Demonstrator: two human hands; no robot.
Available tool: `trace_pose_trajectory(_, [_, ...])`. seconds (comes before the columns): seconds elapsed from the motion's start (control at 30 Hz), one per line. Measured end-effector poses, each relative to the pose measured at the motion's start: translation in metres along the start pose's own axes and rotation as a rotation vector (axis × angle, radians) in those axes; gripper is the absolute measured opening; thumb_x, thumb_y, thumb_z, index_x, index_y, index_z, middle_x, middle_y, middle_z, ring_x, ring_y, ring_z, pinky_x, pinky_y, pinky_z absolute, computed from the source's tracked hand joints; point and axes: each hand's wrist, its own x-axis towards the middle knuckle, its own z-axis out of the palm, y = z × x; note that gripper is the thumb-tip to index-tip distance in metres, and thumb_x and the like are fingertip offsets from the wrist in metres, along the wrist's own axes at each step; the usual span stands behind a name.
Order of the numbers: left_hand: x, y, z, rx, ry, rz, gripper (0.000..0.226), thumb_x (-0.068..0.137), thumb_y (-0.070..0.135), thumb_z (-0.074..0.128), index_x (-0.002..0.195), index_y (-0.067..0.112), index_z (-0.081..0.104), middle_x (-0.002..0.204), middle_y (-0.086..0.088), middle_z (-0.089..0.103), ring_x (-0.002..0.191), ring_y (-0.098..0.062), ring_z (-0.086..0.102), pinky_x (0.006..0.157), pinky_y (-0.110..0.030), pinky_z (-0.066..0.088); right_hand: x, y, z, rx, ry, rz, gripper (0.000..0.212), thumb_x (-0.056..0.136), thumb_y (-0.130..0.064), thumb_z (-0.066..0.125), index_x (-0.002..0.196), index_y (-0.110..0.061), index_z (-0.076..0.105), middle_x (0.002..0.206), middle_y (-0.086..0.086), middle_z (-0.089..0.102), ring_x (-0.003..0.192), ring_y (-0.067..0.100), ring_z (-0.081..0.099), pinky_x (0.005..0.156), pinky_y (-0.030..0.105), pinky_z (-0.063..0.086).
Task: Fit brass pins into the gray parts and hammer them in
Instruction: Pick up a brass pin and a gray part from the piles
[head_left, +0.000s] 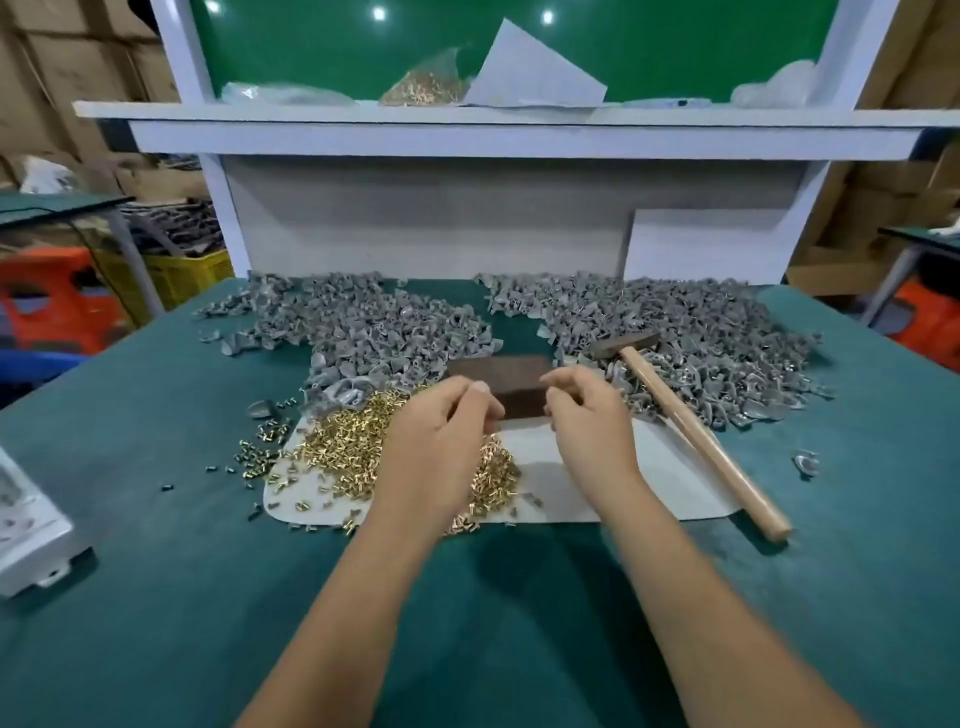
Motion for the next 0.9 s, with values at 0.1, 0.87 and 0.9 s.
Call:
trace_pose_trajectory(0.1, [0.035, -0.013, 0.011, 0.449, -0.015, -0.002, 0.02, 0.097, 0.027, 0.048, 0.085, 0.028, 0.064, 0.085, 0.007, 0.066, 0.075, -0.004, 0.059, 0.064, -0.023, 0.051, -0.007, 0.013, -0.005, -0.3, 0.015, -0.017, 0.021, 0.093, -0.017, 0.047, 0.089, -0.031, 0.062, 0.089, -0.014, 0.063, 0.077, 0.004, 0.056, 0.064, 0.026, 0.043])
trace_pose_trajectory(0.87, [0.049, -0.05, 0.01, 0.341, -0.068, -0.037, 0.018, 0.09, 0.022, 0.055, 0.074, 0.022, 0.064, 0.089, 0.009, 0.062, 0.069, -0.012, 0.054, 0.058, -0.028, 0.037, 0.014, 0.029, 0.003, -0.233, -0.088, 0.053, 0.012, 0.084, -0.026, 0.062, 0.096, -0.026, 0.062, 0.102, -0.011, 0.049, 0.098, 0.007, 0.048, 0.082, 0.023, 0.035])
trace_pose_trajectory(0.9, [0.049, -0.05, 0.01, 0.328, -0.081, -0.038, 0.018, 0.09, 0.022, 0.056, 0.074, 0.02, 0.065, 0.089, 0.015, 0.06, 0.07, -0.011, 0.054, 0.059, -0.029, 0.038, 0.013, 0.029, 0.002, -0.257, -0.062, 0.052, 0.01, 0.084, -0.026, 0.061, 0.094, -0.024, 0.063, 0.1, -0.011, 0.05, 0.098, 0.009, 0.049, 0.081, 0.024, 0.036])
